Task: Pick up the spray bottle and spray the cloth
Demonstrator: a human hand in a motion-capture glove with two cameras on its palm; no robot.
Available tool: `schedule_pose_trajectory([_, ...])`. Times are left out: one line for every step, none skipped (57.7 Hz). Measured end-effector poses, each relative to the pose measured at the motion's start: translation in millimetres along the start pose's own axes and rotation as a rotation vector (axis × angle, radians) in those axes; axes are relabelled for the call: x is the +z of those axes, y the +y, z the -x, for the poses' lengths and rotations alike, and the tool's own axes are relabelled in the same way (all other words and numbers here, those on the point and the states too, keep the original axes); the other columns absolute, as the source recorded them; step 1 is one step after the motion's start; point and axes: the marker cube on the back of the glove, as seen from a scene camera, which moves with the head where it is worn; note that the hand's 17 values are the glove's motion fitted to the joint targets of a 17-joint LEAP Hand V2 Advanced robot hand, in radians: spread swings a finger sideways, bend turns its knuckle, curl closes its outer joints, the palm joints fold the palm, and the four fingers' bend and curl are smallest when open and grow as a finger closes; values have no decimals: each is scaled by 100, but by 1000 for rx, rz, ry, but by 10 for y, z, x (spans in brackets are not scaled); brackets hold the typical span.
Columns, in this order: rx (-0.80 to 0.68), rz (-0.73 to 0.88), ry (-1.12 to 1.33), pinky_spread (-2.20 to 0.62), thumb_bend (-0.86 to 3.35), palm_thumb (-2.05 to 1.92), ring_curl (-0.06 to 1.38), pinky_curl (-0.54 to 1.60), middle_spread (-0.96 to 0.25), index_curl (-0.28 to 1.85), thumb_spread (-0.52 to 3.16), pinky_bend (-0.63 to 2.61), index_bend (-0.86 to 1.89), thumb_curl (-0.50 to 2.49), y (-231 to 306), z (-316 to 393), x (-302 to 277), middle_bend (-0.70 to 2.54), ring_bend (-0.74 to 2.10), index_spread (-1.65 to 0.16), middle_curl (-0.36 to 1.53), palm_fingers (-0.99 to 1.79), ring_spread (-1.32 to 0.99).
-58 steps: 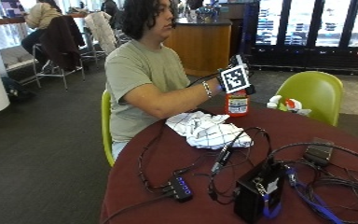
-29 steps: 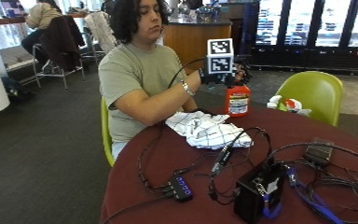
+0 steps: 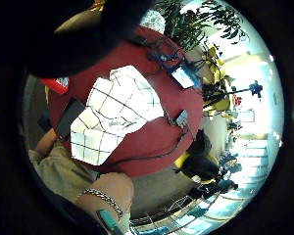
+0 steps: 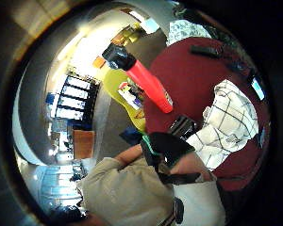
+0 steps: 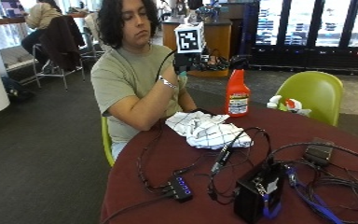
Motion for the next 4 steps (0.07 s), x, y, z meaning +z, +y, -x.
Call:
schedule_pose_trajectory([-1, -2, 0, 19, -3, 47, 33, 34, 6, 33, 98, 21, 16, 40, 10, 2, -7, 19, 32, -41, 32, 27, 4])
schedule_pose_trajectory([-1, -3, -2, 19, -3, 47, 33, 34, 6, 33, 98, 21, 16, 39, 17, 0, -14, 19, 32, -41, 32, 28, 4])
schedule_pose_trajectory([-1, -3, -3, 19, -3, 47, 33, 34, 6, 33, 98, 21, 16, 39, 22, -4, -20, 19, 32, -41, 32, 28, 4])
schedule_pose_trajectory([0, -3, -4, 20, -3, 47, 33, 34, 6, 33, 98, 20, 16, 39, 24, -7, -23, 19, 31, -41, 32, 28, 4])
